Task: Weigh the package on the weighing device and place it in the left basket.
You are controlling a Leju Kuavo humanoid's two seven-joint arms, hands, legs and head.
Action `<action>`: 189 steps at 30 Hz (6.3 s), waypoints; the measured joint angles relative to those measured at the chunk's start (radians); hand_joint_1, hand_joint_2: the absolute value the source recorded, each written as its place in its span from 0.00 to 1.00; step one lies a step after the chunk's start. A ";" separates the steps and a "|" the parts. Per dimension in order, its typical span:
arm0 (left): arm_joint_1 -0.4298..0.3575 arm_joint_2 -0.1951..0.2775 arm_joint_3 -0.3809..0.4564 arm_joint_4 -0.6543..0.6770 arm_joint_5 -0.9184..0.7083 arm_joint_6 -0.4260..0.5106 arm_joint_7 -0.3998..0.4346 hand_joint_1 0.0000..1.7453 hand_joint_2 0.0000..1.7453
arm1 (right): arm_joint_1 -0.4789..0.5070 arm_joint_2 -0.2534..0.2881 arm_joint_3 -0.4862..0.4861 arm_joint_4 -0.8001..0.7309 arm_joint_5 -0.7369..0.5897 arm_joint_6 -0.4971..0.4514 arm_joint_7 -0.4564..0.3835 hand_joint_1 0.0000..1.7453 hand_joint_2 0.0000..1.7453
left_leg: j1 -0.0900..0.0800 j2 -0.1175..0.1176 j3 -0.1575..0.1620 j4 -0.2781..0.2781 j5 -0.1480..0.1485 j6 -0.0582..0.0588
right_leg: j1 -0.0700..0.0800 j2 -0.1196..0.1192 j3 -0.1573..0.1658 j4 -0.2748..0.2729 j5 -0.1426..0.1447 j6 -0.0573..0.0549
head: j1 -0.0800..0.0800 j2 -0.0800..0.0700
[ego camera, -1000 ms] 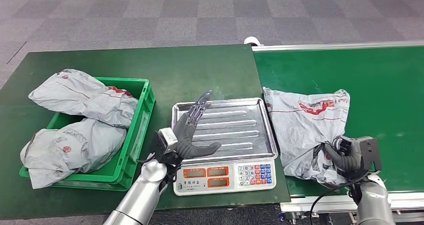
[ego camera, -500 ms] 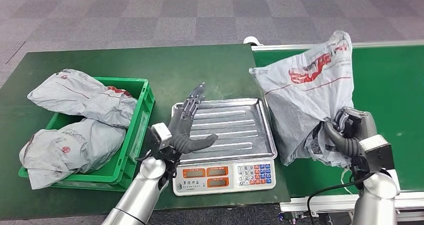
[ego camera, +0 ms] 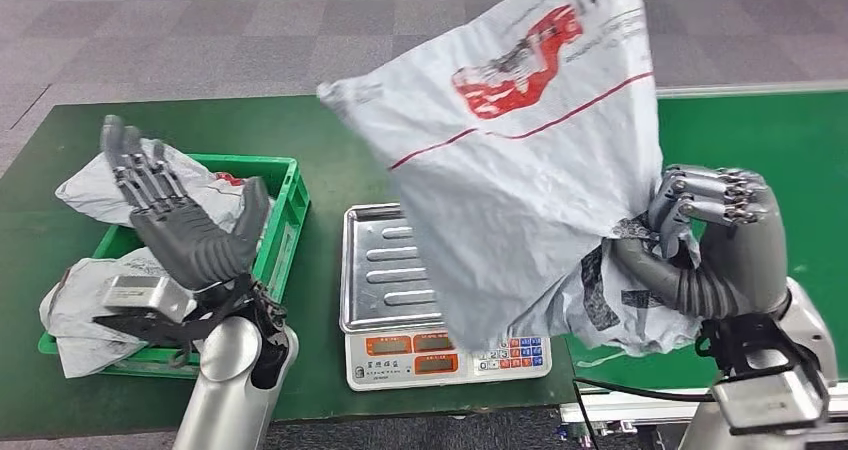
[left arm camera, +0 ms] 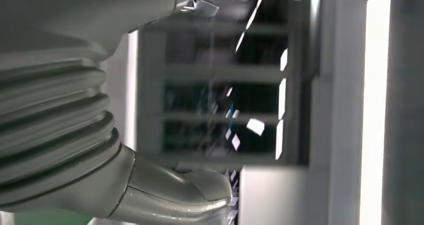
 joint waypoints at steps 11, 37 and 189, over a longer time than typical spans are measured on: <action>0.015 0.021 -0.001 -0.098 0.000 0.049 0.001 0.00 1.00 | -0.040 0.044 0.054 -0.060 0.008 0.161 0.000 1.00 1.00 | 0.000 0.000 0.001 0.001 0.000 0.000 | 0.000 0.001 0.001 0.000 0.001 0.000 | 0.000 0.000; 0.019 -0.039 0.083 -0.083 0.074 -0.159 0.002 0.00 1.00 | -0.074 -0.051 0.182 0.636 -0.083 0.161 0.267 1.00 1.00 | 0.000 0.004 0.001 0.000 0.000 -0.001 | 0.000 0.005 0.000 0.000 0.003 0.000 | 0.000 0.000; -0.107 -0.050 -0.045 0.477 -0.133 -0.490 0.002 1.00 1.00 | 0.323 -0.059 -0.148 0.361 -0.343 0.161 0.031 0.00 1.00 | -0.002 0.004 0.002 0.000 -0.003 0.002 | -0.003 0.005 0.001 0.000 -0.001 0.002 | 0.000 0.000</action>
